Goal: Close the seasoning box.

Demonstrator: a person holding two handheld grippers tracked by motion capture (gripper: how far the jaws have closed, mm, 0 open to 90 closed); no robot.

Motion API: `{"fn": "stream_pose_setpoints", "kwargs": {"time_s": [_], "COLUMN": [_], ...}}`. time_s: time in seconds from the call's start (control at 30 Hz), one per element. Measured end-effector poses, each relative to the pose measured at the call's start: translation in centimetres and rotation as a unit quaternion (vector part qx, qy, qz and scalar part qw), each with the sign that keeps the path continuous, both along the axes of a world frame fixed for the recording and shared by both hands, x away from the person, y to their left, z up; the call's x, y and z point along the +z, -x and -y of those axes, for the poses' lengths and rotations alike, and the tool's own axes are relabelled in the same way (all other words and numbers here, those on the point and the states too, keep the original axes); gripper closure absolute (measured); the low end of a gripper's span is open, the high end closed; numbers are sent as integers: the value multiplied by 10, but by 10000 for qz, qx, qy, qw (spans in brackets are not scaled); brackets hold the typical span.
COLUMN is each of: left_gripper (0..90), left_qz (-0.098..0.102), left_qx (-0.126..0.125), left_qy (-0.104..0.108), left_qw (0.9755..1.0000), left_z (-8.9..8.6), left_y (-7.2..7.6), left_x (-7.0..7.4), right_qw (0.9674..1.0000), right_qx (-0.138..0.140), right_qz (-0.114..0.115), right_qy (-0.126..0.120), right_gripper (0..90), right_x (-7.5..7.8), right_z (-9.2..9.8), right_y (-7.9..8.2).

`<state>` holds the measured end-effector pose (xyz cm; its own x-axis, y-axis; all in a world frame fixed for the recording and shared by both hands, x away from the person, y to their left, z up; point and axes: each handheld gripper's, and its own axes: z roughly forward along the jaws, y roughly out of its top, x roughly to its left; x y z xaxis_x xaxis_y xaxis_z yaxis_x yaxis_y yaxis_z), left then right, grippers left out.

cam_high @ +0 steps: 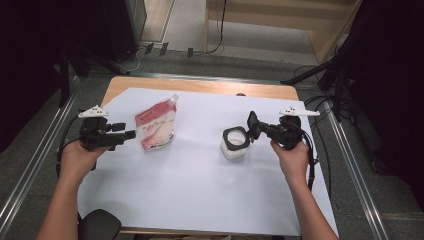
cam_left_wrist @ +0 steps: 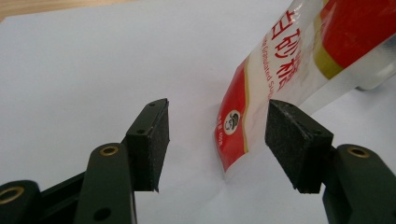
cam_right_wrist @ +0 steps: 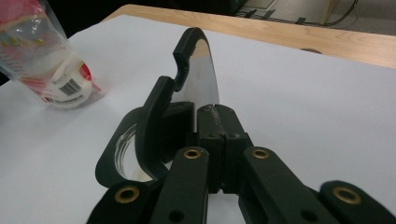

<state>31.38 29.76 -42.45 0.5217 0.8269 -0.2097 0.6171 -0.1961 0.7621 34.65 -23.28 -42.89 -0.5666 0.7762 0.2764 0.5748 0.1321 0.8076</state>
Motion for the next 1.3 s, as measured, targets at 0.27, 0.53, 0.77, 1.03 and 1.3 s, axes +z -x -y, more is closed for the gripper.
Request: {"fn": "stream_pose_setpoints", "kwargs": {"time_s": [0.27, 0.53, 0.77, 1.03, 1.3], "left_gripper": [413, 414, 415, 419, 416], "left_qz": [-1, -3, 7, 21, 13], "left_qx": [44, 28, 19, 15, 28], "left_qy": [-7, -147, -131, -162, -128], "left_qw": [10000, 9999, 9999, 9999, 9999], "left_z": [0, 2, 1, 1, 0], "left_y": [0, 0, 0, 0, 0], "left_x": [0, -1, -1, -1, -2], "right_qw": [10000, 9999, 9998, 9996, 9991], "right_qx": [-18, 58, 129, 260, 381], "right_qz": [53, 107, 111, 126, 104], "right_qy": [20, 20, 34, 76, 146], "right_gripper": [900, 900, 900, 900, 900], "right_x": [3, 5, 5, 5, 4], "right_z": [-1, -5, -11, -16, -23], "right_y": [3, 4, 6, 8, 9]}}
